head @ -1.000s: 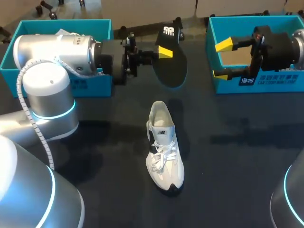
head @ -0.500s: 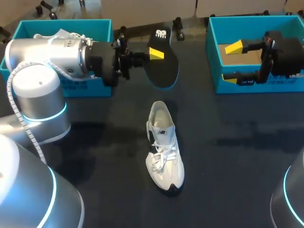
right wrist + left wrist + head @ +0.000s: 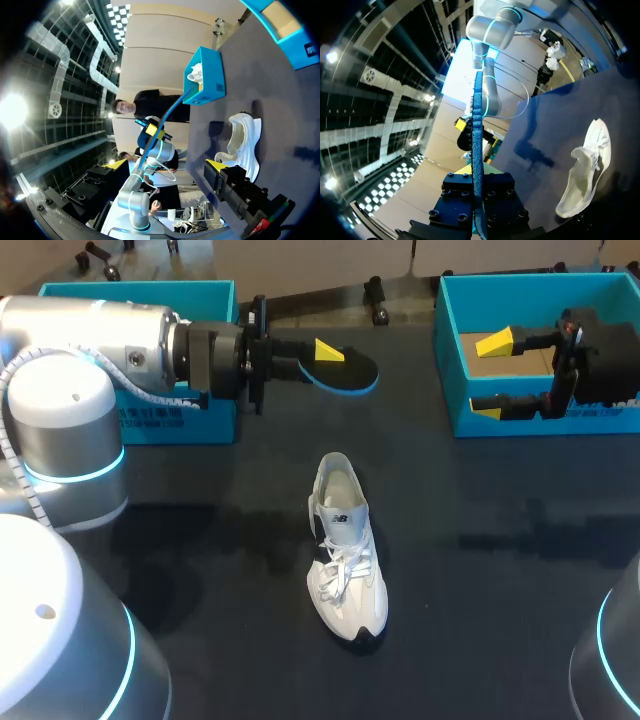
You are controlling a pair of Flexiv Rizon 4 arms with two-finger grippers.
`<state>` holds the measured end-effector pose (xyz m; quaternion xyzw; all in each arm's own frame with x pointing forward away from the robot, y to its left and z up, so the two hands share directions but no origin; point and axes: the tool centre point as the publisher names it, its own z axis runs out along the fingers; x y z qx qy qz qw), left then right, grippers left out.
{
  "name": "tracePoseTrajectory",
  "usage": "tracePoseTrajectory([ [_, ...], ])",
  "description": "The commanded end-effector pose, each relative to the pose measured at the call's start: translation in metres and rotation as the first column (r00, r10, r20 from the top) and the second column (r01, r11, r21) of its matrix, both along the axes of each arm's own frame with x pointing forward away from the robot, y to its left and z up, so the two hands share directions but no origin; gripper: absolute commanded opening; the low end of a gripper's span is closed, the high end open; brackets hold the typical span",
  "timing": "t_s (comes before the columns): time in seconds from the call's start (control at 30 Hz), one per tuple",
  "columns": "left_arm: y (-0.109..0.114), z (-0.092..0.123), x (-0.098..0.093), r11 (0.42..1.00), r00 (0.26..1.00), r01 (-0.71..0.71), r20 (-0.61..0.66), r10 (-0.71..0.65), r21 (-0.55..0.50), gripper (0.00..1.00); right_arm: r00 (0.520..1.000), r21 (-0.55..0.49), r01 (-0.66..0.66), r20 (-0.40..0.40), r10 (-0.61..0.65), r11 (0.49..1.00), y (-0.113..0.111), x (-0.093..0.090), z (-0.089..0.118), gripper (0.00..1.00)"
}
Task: Take the shoe out of the shoebox, open the shoe tongue, remove and reinsert the insole, then place the shoe into the shoebox
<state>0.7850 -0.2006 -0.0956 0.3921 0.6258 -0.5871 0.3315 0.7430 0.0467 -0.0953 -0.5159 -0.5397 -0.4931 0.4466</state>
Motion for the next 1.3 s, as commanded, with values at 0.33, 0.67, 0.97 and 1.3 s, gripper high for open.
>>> tracePoseTrajectory([
  [0.33,0.002,0.005,0.000,0.995,0.603,-0.010,-0.794,-0.074,-0.100,0.00,1.000,-0.004,0.002,-0.002,-0.002,1.000,0.001,-0.001,0.000,1.00],
  [0.67,-0.002,0.013,0.000,0.966,0.419,-0.146,-0.898,-0.136,-0.214,0.00,1.000,-0.004,0.002,-0.002,-0.002,1.000,0.001,-0.001,0.000,1.00],
  [0.97,-0.002,0.013,0.000,0.966,0.419,-0.146,-0.898,-0.136,-0.214,0.00,1.000,-0.004,0.002,-0.002,-0.002,1.000,0.001,-0.001,0.000,1.00],
  [1.3,-0.003,0.018,-0.005,0.988,0.196,-0.153,-0.981,0.003,-0.027,0.00,1.000,-0.004,0.002,-0.002,-0.002,1.000,0.001,-0.001,0.000,1.00],
])
